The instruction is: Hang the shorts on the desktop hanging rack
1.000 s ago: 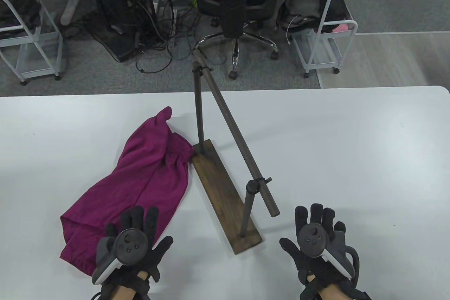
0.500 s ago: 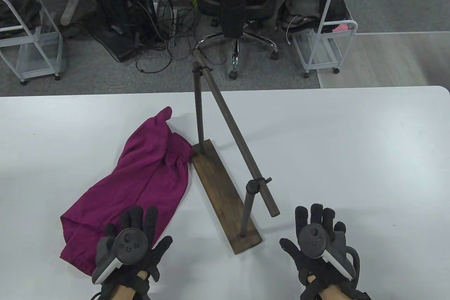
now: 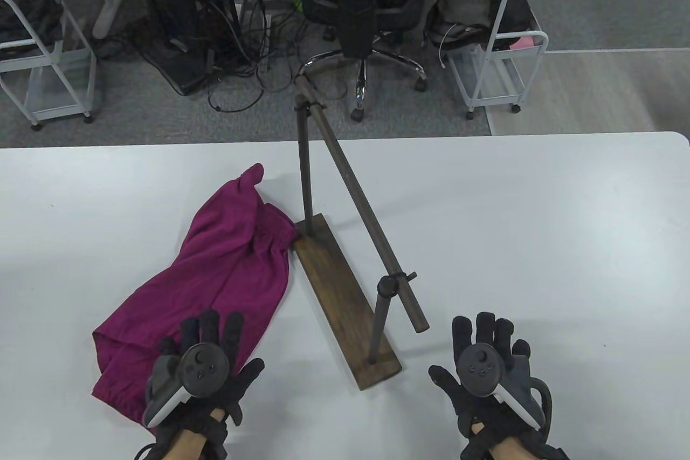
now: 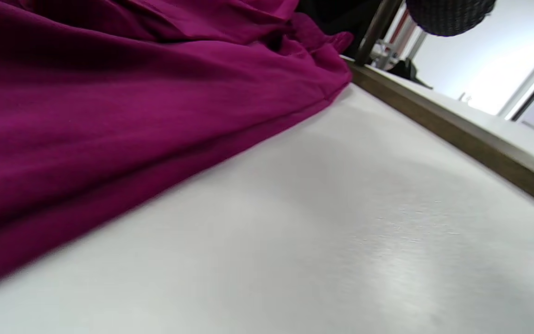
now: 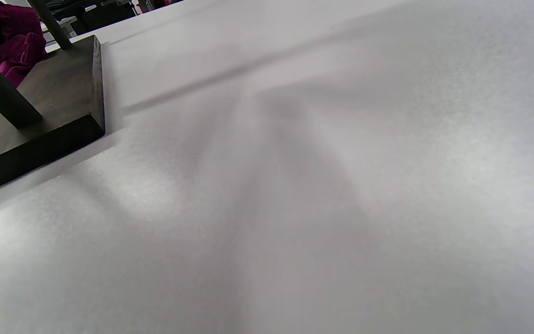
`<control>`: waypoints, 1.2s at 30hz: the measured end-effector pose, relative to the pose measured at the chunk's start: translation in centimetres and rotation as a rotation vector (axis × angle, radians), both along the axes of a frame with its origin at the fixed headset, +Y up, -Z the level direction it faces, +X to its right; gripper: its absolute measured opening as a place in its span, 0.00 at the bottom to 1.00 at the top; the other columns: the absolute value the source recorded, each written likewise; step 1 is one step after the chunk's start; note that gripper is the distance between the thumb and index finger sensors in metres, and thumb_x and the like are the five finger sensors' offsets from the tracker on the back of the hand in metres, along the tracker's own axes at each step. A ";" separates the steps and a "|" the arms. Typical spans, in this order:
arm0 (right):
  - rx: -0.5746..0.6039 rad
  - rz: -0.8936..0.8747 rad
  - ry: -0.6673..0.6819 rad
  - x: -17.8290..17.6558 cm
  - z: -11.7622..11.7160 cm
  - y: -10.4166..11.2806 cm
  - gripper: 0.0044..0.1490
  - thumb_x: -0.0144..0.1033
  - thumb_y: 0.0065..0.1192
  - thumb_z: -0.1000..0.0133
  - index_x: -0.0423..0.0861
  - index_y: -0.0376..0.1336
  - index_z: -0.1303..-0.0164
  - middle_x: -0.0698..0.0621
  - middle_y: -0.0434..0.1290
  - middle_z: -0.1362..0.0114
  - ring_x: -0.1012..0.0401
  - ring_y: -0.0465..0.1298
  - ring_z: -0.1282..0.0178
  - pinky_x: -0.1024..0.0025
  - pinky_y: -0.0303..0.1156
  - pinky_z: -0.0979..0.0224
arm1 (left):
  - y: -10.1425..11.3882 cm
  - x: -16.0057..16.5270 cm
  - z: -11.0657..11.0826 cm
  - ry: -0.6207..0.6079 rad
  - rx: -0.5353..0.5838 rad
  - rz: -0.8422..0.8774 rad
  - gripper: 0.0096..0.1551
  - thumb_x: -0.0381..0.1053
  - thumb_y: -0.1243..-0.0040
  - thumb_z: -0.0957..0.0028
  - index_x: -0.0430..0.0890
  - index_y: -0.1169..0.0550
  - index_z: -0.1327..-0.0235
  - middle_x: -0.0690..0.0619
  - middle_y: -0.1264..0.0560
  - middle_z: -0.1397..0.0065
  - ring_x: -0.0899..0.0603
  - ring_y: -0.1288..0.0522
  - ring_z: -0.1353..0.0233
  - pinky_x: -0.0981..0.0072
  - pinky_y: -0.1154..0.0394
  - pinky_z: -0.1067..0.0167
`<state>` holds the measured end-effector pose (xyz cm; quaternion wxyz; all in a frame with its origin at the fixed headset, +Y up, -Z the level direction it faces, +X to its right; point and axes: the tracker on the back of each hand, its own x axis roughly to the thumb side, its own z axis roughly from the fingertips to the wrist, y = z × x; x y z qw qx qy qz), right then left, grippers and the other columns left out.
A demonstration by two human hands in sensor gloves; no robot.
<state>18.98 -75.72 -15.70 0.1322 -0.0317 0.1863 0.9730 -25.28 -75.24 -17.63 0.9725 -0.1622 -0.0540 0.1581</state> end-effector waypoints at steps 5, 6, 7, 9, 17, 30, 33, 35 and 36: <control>0.001 0.001 0.015 -0.1 0.0 0.0 0.55 0.68 0.36 0.41 0.63 0.09 0.34 0.51 0.04 0.26 0.46 0.08 0.23 0.37 0.08 0.27 | 0.1 -0.6 -1.3 -0.033 0.001 -0.056 0.53 0.74 0.55 0.39 0.55 0.63 0.14 0.37 0.71 0.14 0.21 0.74 0.19 0.17 0.79 0.36; 0.000 0.000 0.018 -0.1 0.0 0.0 0.55 0.68 0.36 0.41 0.63 0.09 0.34 0.51 0.04 0.26 0.46 0.08 0.23 0.37 0.08 0.27 | 0.1 -0.7 -1.6 -0.041 -0.003 -0.071 0.53 0.74 0.55 0.39 0.55 0.63 0.14 0.37 0.71 0.13 0.21 0.74 0.19 0.16 0.78 0.36; 0.000 -0.002 0.020 -0.2 0.0 0.0 0.55 0.68 0.36 0.41 0.63 0.09 0.34 0.51 0.04 0.26 0.46 0.08 0.23 0.37 0.09 0.27 | 0.2 -0.7 -2.0 -0.043 -0.007 -0.081 0.53 0.74 0.55 0.39 0.55 0.63 0.14 0.37 0.71 0.14 0.20 0.74 0.19 0.16 0.78 0.36; -0.001 -0.003 0.024 -0.2 0.0 0.0 0.55 0.68 0.36 0.41 0.63 0.09 0.34 0.51 0.04 0.26 0.46 0.08 0.23 0.37 0.09 0.27 | 0.4 -0.9 -2.7 -0.036 -0.015 -0.100 0.54 0.75 0.55 0.40 0.55 0.63 0.14 0.37 0.71 0.13 0.20 0.73 0.18 0.16 0.78 0.36; -0.014 -0.012 0.023 -0.2 0.0 -0.1 0.55 0.68 0.36 0.41 0.63 0.09 0.34 0.51 0.04 0.26 0.46 0.08 0.23 0.37 0.09 0.26 | 0.2 -0.9 -6.3 -0.036 -0.067 -0.144 0.54 0.74 0.52 0.40 0.55 0.63 0.15 0.37 0.71 0.14 0.19 0.70 0.18 0.13 0.74 0.35; -0.035 -0.030 0.025 -0.2 -0.1 -0.1 0.55 0.68 0.36 0.41 0.62 0.09 0.34 0.50 0.04 0.25 0.46 0.09 0.23 0.37 0.09 0.26 | -1.7 -0.9 -11.5 -0.116 -0.173 -0.368 0.61 0.74 0.46 0.49 0.60 0.68 0.21 0.39 0.77 0.17 0.17 0.71 0.20 0.20 0.70 0.30; -0.047 -0.038 0.034 -0.3 -0.1 -0.1 0.55 0.68 0.36 0.41 0.62 0.09 0.34 0.50 0.04 0.25 0.46 0.09 0.22 0.37 0.09 0.26 | -2.1 -1.3 -12.5 -0.127 -0.218 -0.365 0.63 0.76 0.46 0.53 0.61 0.69 0.23 0.41 0.78 0.18 0.19 0.73 0.20 0.17 0.70 0.30; -0.063 -0.047 0.044 -0.3 -0.1 -0.2 0.55 0.68 0.35 0.41 0.62 0.09 0.34 0.50 0.04 0.25 0.46 0.09 0.22 0.36 0.09 0.26 | -2.4 -1.8 -13.1 -0.122 -0.248 -0.346 0.65 0.77 0.45 0.54 0.63 0.71 0.24 0.42 0.79 0.19 0.20 0.74 0.19 0.13 0.68 0.32; -0.066 -0.048 0.046 -0.3 -0.1 -0.2 0.55 0.68 0.35 0.41 0.62 0.09 0.34 0.50 0.04 0.25 0.45 0.09 0.22 0.37 0.09 0.26 | -2.4 -1.9 -13.3 -0.122 -0.249 -0.338 0.65 0.77 0.45 0.55 0.63 0.70 0.24 0.42 0.79 0.18 0.20 0.74 0.19 0.12 0.68 0.32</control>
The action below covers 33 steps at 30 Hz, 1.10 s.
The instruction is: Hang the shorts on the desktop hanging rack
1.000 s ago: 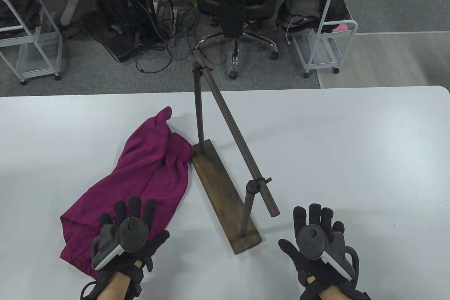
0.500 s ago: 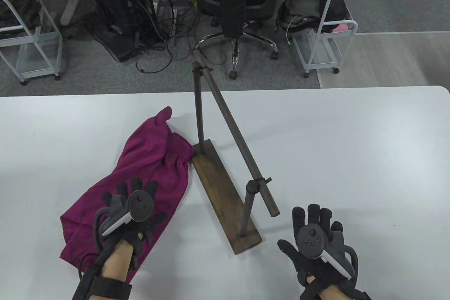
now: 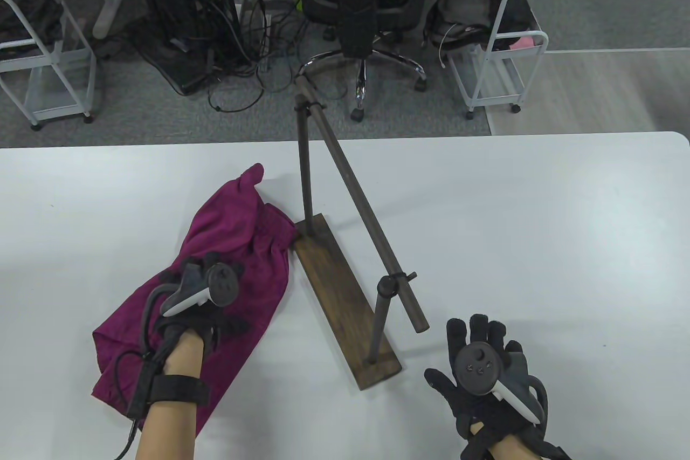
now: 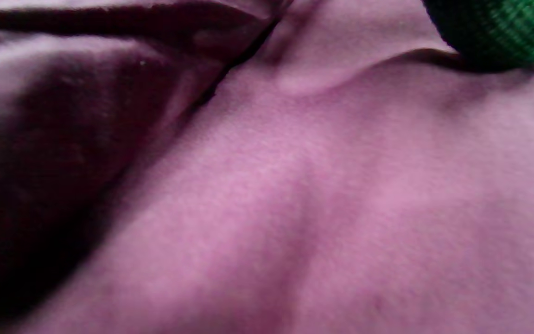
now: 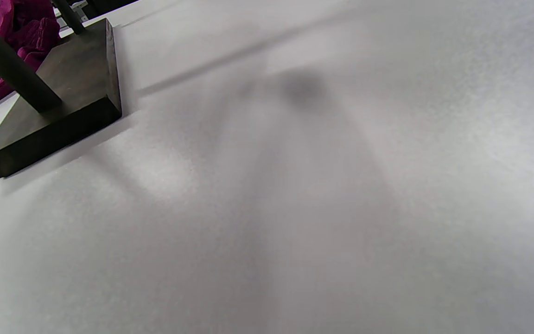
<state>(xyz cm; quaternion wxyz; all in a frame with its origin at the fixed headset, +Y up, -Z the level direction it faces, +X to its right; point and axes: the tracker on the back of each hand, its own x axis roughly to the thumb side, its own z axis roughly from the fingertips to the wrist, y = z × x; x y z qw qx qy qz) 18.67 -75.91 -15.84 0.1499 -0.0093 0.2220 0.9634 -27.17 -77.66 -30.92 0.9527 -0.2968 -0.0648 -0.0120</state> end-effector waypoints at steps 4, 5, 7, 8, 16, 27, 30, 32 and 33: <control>-0.007 -0.003 0.006 0.0 0.0 0.0 0.55 0.68 0.35 0.41 0.62 0.09 0.34 0.50 0.05 0.25 0.45 0.09 0.22 0.37 0.10 0.26 | -0.5 -0.6 -0.7 0.024 -0.034 0.057 0.64 0.78 0.44 0.57 0.66 0.70 0.25 0.43 0.78 0.18 0.19 0.72 0.19 0.08 0.64 0.34; -0.008 -0.003 0.005 0.0 0.0 0.0 0.55 0.68 0.35 0.41 0.62 0.09 0.34 0.50 0.05 0.25 0.45 0.09 0.22 0.37 0.10 0.26 | -0.7 -0.8 -0.8 0.035 -0.041 0.073 0.65 0.78 0.44 0.58 0.67 0.70 0.26 0.42 0.78 0.18 0.19 0.70 0.19 0.06 0.60 0.34; -0.014 -0.007 0.004 0.0 -0.1 0.0 0.55 0.68 0.35 0.41 0.62 0.09 0.34 0.50 0.05 0.25 0.45 0.10 0.22 0.36 0.10 0.26 | -1.0 -1.2 -1.0 0.063 -0.033 0.102 0.65 0.78 0.45 0.59 0.67 0.70 0.26 0.41 0.77 0.18 0.19 0.68 0.18 0.06 0.55 0.34; -0.018 -0.011 0.003 0.0 -0.1 0.0 0.55 0.68 0.35 0.41 0.62 0.09 0.34 0.50 0.05 0.25 0.45 0.10 0.22 0.37 0.10 0.25 | -1.1 -1.3 -1.0 0.068 -0.022 0.109 0.64 0.78 0.45 0.60 0.67 0.70 0.26 0.42 0.77 0.18 0.19 0.67 0.18 0.07 0.54 0.34; -0.033 -0.004 0.010 -0.1 -0.1 -0.1 0.55 0.68 0.35 0.41 0.62 0.09 0.34 0.50 0.05 0.25 0.45 0.10 0.22 0.36 0.10 0.25 | -0.3 -1.7 -1.3 0.070 0.093 0.043 0.60 0.74 0.43 0.59 0.67 0.61 0.21 0.38 0.71 0.16 0.20 0.53 0.18 0.22 0.41 0.28; -0.042 -0.002 0.007 -0.1 -0.2 -0.1 0.55 0.68 0.35 0.41 0.62 0.09 0.34 0.50 0.05 0.25 0.45 0.10 0.22 0.36 0.11 0.25 | 0.5 -2.6 -1.7 0.132 0.176 0.046 0.45 0.60 0.37 0.46 0.65 0.45 0.18 0.30 0.55 0.15 0.26 0.40 0.21 0.39 0.31 0.29; -0.044 -0.002 0.003 -0.1 -0.1 0.0 0.55 0.68 0.35 0.41 0.62 0.09 0.34 0.50 0.05 0.25 0.45 0.10 0.22 0.37 0.11 0.25 | 0.6 -2.9 -1.8 0.132 0.244 0.034 0.40 0.53 0.36 0.42 0.64 0.41 0.19 0.33 0.45 0.16 0.31 0.34 0.24 0.46 0.26 0.31; -0.041 -0.004 0.004 -0.1 -0.1 0.0 0.55 0.68 0.35 0.41 0.62 0.09 0.34 0.50 0.05 0.25 0.45 0.10 0.22 0.36 0.11 0.25 | 0.6 -3.0 -1.8 0.134 0.293 0.011 0.36 0.49 0.35 0.41 0.64 0.38 0.21 0.37 0.40 0.17 0.35 0.30 0.27 0.51 0.23 0.34; -0.040 -0.004 0.005 -0.1 -0.2 0.0 0.55 0.68 0.35 0.41 0.62 0.09 0.34 0.50 0.05 0.25 0.45 0.10 0.22 0.36 0.11 0.25 | 0.7 -2.8 -1.7 0.125 0.328 -0.012 0.35 0.48 0.35 0.40 0.64 0.36 0.22 0.40 0.36 0.19 0.37 0.28 0.29 0.53 0.22 0.35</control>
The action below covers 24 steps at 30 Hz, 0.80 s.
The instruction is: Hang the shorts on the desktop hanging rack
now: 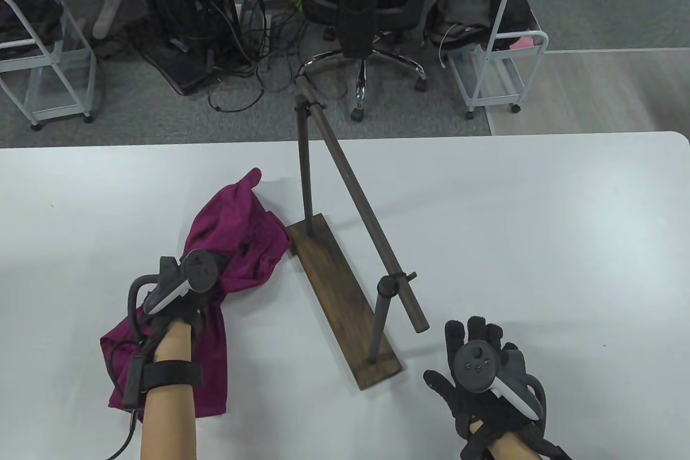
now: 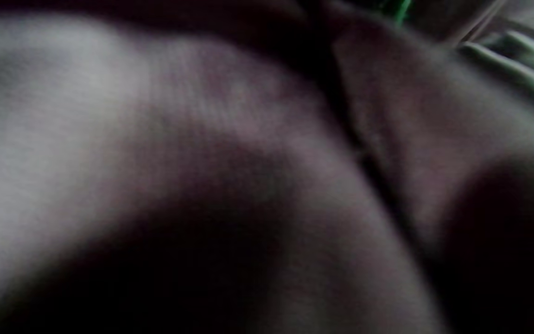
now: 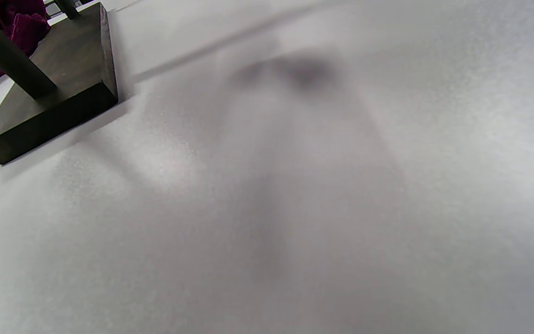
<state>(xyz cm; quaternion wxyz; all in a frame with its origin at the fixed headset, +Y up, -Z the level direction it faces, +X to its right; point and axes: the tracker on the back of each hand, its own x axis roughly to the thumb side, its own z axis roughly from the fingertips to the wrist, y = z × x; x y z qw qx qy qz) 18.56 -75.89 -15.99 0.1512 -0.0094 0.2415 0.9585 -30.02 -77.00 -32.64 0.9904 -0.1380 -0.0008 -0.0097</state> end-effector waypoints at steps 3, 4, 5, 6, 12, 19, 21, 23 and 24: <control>-0.002 0.002 0.002 0.0 0.0 0.0 0.55 0.68 0.35 0.41 0.62 0.09 0.34 0.50 0.05 0.25 0.45 0.10 0.22 0.36 0.11 0.25 | 0.0 0.6 0.0 -0.017 0.062 -0.067 0.32 0.45 0.33 0.39 0.60 0.31 0.23 0.43 0.30 0.23 0.40 0.23 0.34 0.55 0.18 0.39; -0.002 0.001 0.002 0.0 0.0 0.0 0.55 0.68 0.35 0.41 0.62 0.09 0.34 0.50 0.05 0.25 0.45 0.10 0.22 0.36 0.11 0.25 | 0.0 0.8 0.0 -0.022 0.064 -0.079 0.31 0.44 0.33 0.39 0.59 0.30 0.23 0.43 0.28 0.24 0.41 0.22 0.35 0.55 0.18 0.39; -0.001 0.001 0.003 0.0 0.0 0.0 0.55 0.68 0.35 0.41 0.62 0.09 0.34 0.50 0.05 0.25 0.45 0.10 0.22 0.36 0.11 0.25 | 0.3 1.0 0.0 -0.032 0.081 -0.094 0.29 0.44 0.33 0.39 0.58 0.28 0.24 0.43 0.27 0.25 0.41 0.21 0.36 0.56 0.17 0.41; 0.002 0.001 0.000 0.0 0.0 0.0 0.55 0.68 0.35 0.41 0.62 0.09 0.34 0.50 0.05 0.25 0.45 0.10 0.22 0.36 0.11 0.25 | 0.5 1.2 0.1 -0.041 0.109 -0.099 0.27 0.44 0.33 0.39 0.57 0.26 0.26 0.44 0.24 0.27 0.42 0.19 0.38 0.56 0.16 0.43; -0.003 -0.014 -0.002 0.1 -0.2 0.0 0.55 0.68 0.36 0.41 0.62 0.09 0.34 0.50 0.05 0.25 0.45 0.10 0.22 0.37 0.10 0.25 | 2.0 2.5 0.7 -0.088 0.186 -0.128 0.24 0.45 0.32 0.39 0.53 0.23 0.29 0.42 0.21 0.31 0.41 0.18 0.42 0.55 0.15 0.45; 0.005 -0.005 0.011 -0.1 0.0 0.2 0.55 0.68 0.36 0.41 0.62 0.09 0.34 0.50 0.05 0.25 0.45 0.10 0.22 0.37 0.11 0.25 | 4.4 3.2 1.6 -0.091 0.240 -0.180 0.22 0.47 0.35 0.38 0.54 0.23 0.30 0.42 0.22 0.32 0.42 0.19 0.44 0.56 0.17 0.46; 0.000 -0.010 0.011 0.0 0.0 0.3 0.55 0.68 0.36 0.41 0.62 0.09 0.34 0.49 0.05 0.25 0.45 0.10 0.22 0.37 0.11 0.25 | 5.2 3.2 1.9 -0.073 0.216 -0.166 0.21 0.47 0.38 0.37 0.55 0.24 0.30 0.43 0.23 0.32 0.42 0.20 0.44 0.56 0.18 0.46; -0.005 -0.011 0.007 0.0 0.0 0.2 0.55 0.68 0.36 0.41 0.62 0.09 0.34 0.50 0.05 0.25 0.45 0.10 0.22 0.37 0.11 0.25 | 5.8 3.3 2.2 -0.067 0.206 -0.159 0.20 0.46 0.39 0.36 0.56 0.25 0.30 0.43 0.23 0.31 0.42 0.20 0.43 0.55 0.19 0.45; -0.006 -0.010 0.006 0.0 0.0 0.2 0.55 0.68 0.36 0.41 0.62 0.09 0.34 0.50 0.05 0.25 0.45 0.10 0.22 0.37 0.11 0.25 | 6.1 3.3 2.4 -0.064 0.212 -0.161 0.20 0.46 0.40 0.35 0.56 0.25 0.30 0.43 0.23 0.31 0.42 0.20 0.43 0.55 0.19 0.45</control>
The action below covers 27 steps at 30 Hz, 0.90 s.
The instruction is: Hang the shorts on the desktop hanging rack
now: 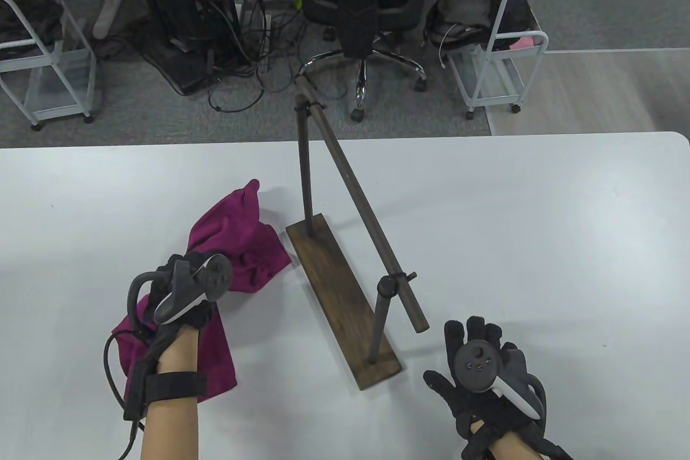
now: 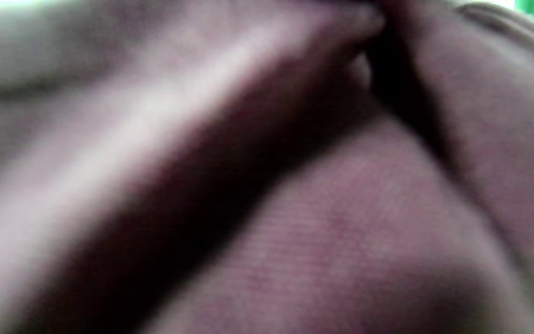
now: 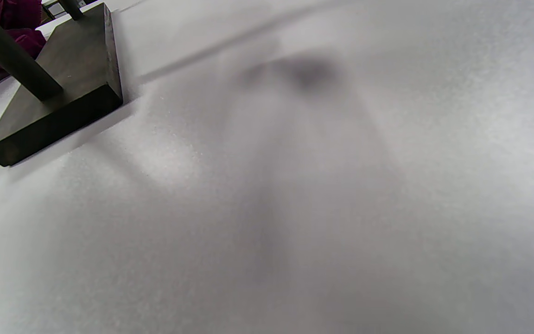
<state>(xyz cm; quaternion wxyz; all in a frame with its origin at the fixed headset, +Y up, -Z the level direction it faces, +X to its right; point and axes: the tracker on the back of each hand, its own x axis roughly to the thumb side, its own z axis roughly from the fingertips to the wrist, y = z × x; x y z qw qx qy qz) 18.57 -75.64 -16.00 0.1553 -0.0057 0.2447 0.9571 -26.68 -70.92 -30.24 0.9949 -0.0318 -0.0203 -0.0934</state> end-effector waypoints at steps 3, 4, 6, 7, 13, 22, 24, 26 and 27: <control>0.001 0.004 0.002 0.0 0.0 0.0 0.55 0.68 0.36 0.41 0.62 0.09 0.34 0.50 0.05 0.25 0.45 0.10 0.22 0.37 0.11 0.25 | 1.2 0.1 0.7 0.011 0.035 0.006 0.19 0.47 0.43 0.35 0.56 0.26 0.31 0.42 0.24 0.31 0.41 0.21 0.44 0.54 0.20 0.45; 0.006 0.006 0.005 -0.1 0.1 0.1 0.55 0.68 0.36 0.41 0.62 0.09 0.34 0.50 0.05 0.25 0.45 0.10 0.22 0.37 0.11 0.25 | 1.8 0.1 0.9 0.015 0.058 0.013 0.20 0.46 0.44 0.35 0.56 0.26 0.30 0.41 0.24 0.31 0.41 0.21 0.44 0.54 0.20 0.44; 0.014 0.004 0.009 -0.1 0.1 0.3 0.55 0.68 0.36 0.41 0.62 0.09 0.34 0.49 0.05 0.25 0.45 0.10 0.22 0.37 0.11 0.25 | 2.7 0.2 1.5 0.035 0.096 0.025 0.20 0.46 0.47 0.34 0.55 0.29 0.29 0.41 0.27 0.31 0.40 0.23 0.43 0.52 0.22 0.43; 0.019 0.004 0.010 -0.1 0.2 0.3 0.55 0.68 0.36 0.41 0.62 0.09 0.34 0.49 0.05 0.25 0.45 0.10 0.22 0.37 0.11 0.25 | 3.2 0.3 1.7 0.034 0.127 0.033 0.20 0.45 0.47 0.34 0.55 0.30 0.29 0.40 0.27 0.31 0.40 0.23 0.43 0.52 0.22 0.43; 0.033 0.005 0.016 -0.1 0.3 0.6 0.55 0.68 0.36 0.41 0.62 0.09 0.33 0.50 0.05 0.25 0.45 0.10 0.22 0.37 0.11 0.25 | 5.7 0.9 2.9 0.031 0.238 0.018 0.19 0.46 0.50 0.34 0.54 0.31 0.30 0.39 0.28 0.33 0.40 0.24 0.45 0.52 0.23 0.44; 0.058 0.006 0.026 -0.1 0.4 0.7 0.55 0.68 0.36 0.41 0.62 0.09 0.33 0.49 0.05 0.25 0.45 0.10 0.22 0.37 0.11 0.25 | 8.8 1.7 4.5 0.065 0.415 0.169 0.20 0.47 0.47 0.35 0.53 0.29 0.30 0.38 0.25 0.36 0.42 0.21 0.50 0.57 0.19 0.51; 0.062 0.007 0.026 -0.1 0.4 0.7 0.55 0.68 0.36 0.41 0.62 0.09 0.33 0.49 0.05 0.25 0.45 0.10 0.22 0.37 0.11 0.25 | 9.4 1.9 4.9 0.072 0.452 0.199 0.20 0.47 0.47 0.35 0.52 0.29 0.31 0.37 0.25 0.37 0.42 0.21 0.50 0.58 0.19 0.52; 0.064 0.008 0.026 -0.1 0.4 0.7 0.55 0.68 0.36 0.41 0.62 0.09 0.33 0.49 0.05 0.25 0.45 0.10 0.22 0.37 0.11 0.25 | 10.1 2.2 5.1 0.083 0.478 0.226 0.20 0.47 0.47 0.35 0.52 0.29 0.30 0.37 0.25 0.37 0.43 0.20 0.51 0.59 0.18 0.53; 0.071 0.008 0.026 -0.1 0.5 0.8 0.55 0.68 0.36 0.41 0.62 0.09 0.33 0.49 0.05 0.25 0.45 0.10 0.22 0.37 0.11 0.25 | 10.4 2.5 5.3 0.092 0.491 0.242 0.20 0.47 0.47 0.34 0.52 0.29 0.30 0.37 0.25 0.37 0.43 0.20 0.51 0.59 0.18 0.53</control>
